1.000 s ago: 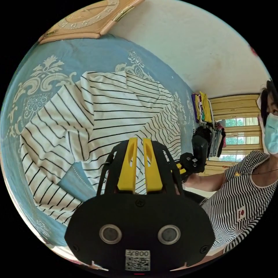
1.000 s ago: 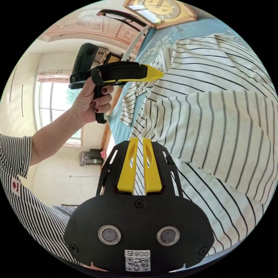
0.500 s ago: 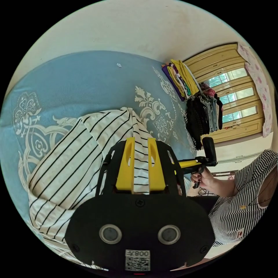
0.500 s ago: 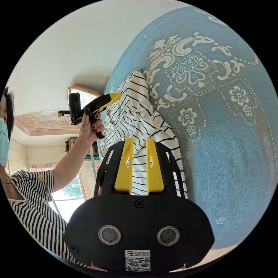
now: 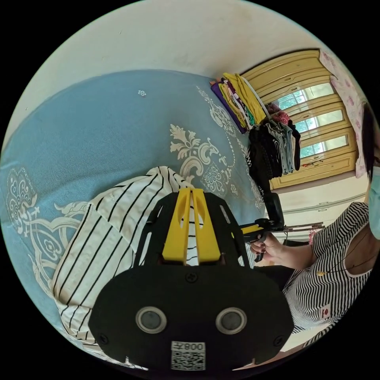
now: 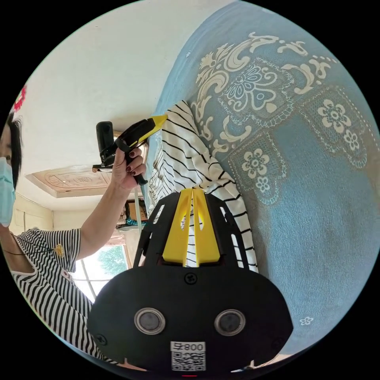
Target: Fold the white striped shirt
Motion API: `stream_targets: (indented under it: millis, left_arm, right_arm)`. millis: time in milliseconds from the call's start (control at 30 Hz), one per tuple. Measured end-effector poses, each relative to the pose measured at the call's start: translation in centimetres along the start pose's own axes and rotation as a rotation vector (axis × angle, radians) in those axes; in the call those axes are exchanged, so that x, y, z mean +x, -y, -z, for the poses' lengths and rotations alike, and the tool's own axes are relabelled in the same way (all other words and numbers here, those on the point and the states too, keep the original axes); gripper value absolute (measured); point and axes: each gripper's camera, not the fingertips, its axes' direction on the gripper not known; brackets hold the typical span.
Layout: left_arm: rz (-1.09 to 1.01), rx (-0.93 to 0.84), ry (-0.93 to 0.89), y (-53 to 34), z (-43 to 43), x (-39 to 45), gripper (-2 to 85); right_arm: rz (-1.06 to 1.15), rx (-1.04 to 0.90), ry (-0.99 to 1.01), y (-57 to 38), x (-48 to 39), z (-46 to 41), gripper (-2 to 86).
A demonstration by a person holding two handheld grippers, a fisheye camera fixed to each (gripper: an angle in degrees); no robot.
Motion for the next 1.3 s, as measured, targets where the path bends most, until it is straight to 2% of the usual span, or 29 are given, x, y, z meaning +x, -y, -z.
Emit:
stream_targets:
  millis: [167, 300, 467, 667, 800, 967, 1100, 1300]
  left_arm:
    - [-0.03, 0.044, -0.048, 2.7, -0.4, -0.8, 0.7]
    - [-0.054, 0.016, -0.043, 4.5, -2.5, -1.2, 0.7]
    - [-0.041, -0.061, 0.029, 5.9, -6.0, -2.8, 0.7]
    - [-0.033, -0.02, 0.004, 5.6, -6.4, -3.6, 0.7]
    - [-0.028, 0.004, -0.027, 5.4, -6.6, -3.9, 0.7]
    - [-0.035, 0.025, 0.0, 5.1, -6.8, -3.9, 0.7]
    - [-0.015, 0.026, 0.0, 5.1, -7.7, -4.4, 0.7]
    - [-0.009, -0.035, 0.047, 5.0, -9.9, -4.5, 0.7]
  right_arm:
    - [0.031, 0.091, 0.015, -0.1, 0.8, 4.0, 0.1]
    - [-0.019, 0.148, 0.053, -0.2, 3.3, 6.4, 0.1]
    - [-0.049, 0.117, 0.045, -0.4, 5.3, 6.7, 0.2]
    - [-0.011, 0.131, 0.025, 0.0, 5.3, 9.2, 0.8]
    - [-0.021, 0.142, 0.09, 0.9, 5.8, 10.1, 1.4]
    - [-0.062, 0.103, 0.079, 2.3, 6.6, 10.0, 0.7]
    - [-0.107, 0.206, 0.161, 1.0, 7.6, 11.7, 0.3]
    - [-0.135, 0.186, 0.192, -0.3, 8.3, 12.3, 0.1]
